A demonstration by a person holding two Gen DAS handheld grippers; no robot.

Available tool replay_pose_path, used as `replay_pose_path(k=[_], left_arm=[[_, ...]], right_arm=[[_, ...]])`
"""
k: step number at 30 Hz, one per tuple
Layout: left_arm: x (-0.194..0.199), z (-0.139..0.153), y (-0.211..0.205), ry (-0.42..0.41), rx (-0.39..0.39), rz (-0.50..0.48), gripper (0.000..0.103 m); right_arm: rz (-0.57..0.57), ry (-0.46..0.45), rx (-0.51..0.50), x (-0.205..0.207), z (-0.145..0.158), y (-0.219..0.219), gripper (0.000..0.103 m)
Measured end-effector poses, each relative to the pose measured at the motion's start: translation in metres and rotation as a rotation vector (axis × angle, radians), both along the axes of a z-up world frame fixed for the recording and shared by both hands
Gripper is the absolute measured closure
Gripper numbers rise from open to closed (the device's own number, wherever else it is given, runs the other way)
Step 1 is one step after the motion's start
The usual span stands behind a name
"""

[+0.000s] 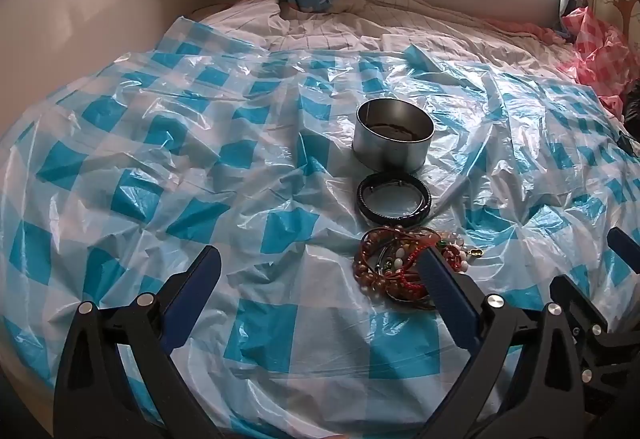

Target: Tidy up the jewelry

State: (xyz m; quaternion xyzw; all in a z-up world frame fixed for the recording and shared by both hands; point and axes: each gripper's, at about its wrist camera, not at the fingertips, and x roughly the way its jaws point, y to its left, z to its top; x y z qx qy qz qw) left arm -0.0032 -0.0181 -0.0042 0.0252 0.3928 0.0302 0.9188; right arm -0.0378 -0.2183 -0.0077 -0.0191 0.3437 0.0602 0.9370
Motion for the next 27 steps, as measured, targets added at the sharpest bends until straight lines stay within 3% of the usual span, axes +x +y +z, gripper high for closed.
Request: replay_pose_path(k=[27], left_arm=[[-0.004,0.003,-0.011,-0.012,0.001,-0.019,0.008]], right_arm=[[-0.006,0.025,-0.005,0.003,0.0,-0.002,0.007]])
